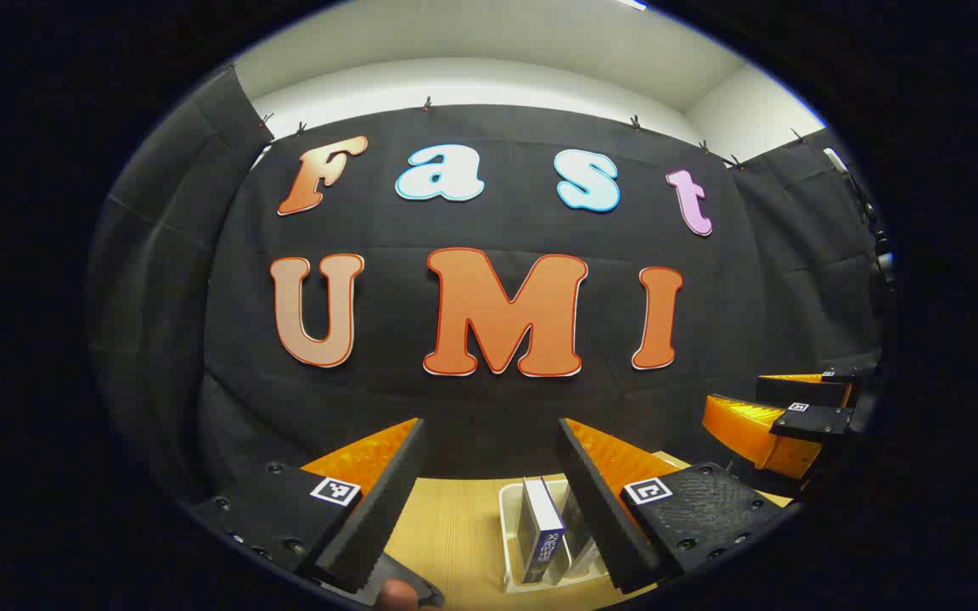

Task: Open the schoolbag, grab two books from the bookshelf and put them into the schoolbag.

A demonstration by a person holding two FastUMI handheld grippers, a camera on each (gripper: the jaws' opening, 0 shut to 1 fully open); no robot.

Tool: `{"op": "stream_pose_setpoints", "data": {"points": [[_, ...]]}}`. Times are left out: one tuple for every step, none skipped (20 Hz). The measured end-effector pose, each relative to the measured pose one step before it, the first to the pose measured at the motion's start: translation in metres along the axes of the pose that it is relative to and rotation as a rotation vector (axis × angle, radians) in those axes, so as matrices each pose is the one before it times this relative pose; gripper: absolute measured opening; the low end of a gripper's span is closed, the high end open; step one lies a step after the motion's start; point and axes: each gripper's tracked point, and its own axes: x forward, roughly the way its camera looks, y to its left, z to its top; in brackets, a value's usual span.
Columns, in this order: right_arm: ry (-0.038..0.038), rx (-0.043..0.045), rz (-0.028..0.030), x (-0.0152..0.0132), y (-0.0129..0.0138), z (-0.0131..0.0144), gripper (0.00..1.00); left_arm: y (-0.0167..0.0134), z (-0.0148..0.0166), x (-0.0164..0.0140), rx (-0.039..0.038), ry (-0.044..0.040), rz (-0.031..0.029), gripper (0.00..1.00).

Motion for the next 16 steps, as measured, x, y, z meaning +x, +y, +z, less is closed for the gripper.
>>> {"op": "stream_pose_setpoints", "data": {"points": [[0.00824,0.00533,-0.00647,0.00239,0.00253,-0.00173,0.95,0.00177,-0.00348,0.00282,-0.00260,0.00579,-0.00050,0.97],[0.00342,0.00423,0.00044,0.00142,0.00180,-0.00106,0.96,0.00258,0.00041,0.00216,-0.00502,0.00189,0.00193,0.99],[-0.00003,0.00029,-0.00652,0.00178,0.00046,0.00096,0.95,0.00266,-0.00223,0.00145,-0.00449,-0.00087,0.00266,0.97],[0.00076,-0.00018,-0.00482,0.00155,0.00062,0.00016,0.95,0.00315,-0.00039,0.00229,-0.00429,0.00390,0.00559,0.97],[-0.00072,-0.00130,-0.00692,0.00160,0.00062,-0.00036,0.95,0.00386,-0.00365,0.00210,-0.00322,0.00563,0.01537,0.97],[0.00155,-0.00380,-0.00416,0.00174,0.00014,-0.00079,0.95,0.00215,-0.00375,0.00295,-0.00032,0.00878,0.00465,0.97],[0.00333,-0.00318,-0.00341,0.00051,0.00084,-0.00151,0.96,0.00268,-0.00168,0.00197,-0.00160,0.00872,0.00460,0.98],[0.00217,-0.00274,-0.00320,-0.00018,-0.00004,-0.00204,0.96,0.00194,-0.00195,0.00099,-0.00098,0.00653,0.00166,0.98],[0.00249,0.00141,0.00174,0.00003,0.00212,-0.00008,0.95,0.00176,-0.00143,0.00080,-0.00098,0.00110,0.00399,0.98],[0.00375,0.00168,-0.00169,0.00060,0.00131,-0.00129,0.95,0.00092,0.00333,-0.00009,-0.00011,-0.00313,-0.00171,0.98],[0.00477,0.00106,0.00093,-0.00038,0.00089,-0.00189,0.95,-0.00077,-0.00149,-0.00089,0.00282,-0.00121,0.00164,0.98],[0.00589,0.00001,-0.00153,-0.00016,0.00104,-0.00141,0.96,0.00044,0.00087,0.00022,0.00411,-0.00169,0.00448,0.98],[0.00148,0.00215,0.00440,-0.00096,0.00062,-0.00110,0.96,0.00237,-0.00017,0.00048,0.00446,-0.00252,0.00454,0.98],[-0.00015,0.00084,0.00090,-0.00023,0.00085,0.00029,0.95,0.00151,0.00133,-0.00013,0.00153,-0.00643,0.00424,0.98],[0.00102,-0.00042,0.00041,-0.00035,0.00031,-0.00071,0.95,0.00091,0.00169,0.00167,-0.00178,-0.01105,0.00371,0.98],[0.00286,-0.00171,0.00041,0.00025,0.00013,-0.00106,0.95,0.00105,0.00396,0.00118,-0.00365,-0.01133,0.00252,0.98]]}}
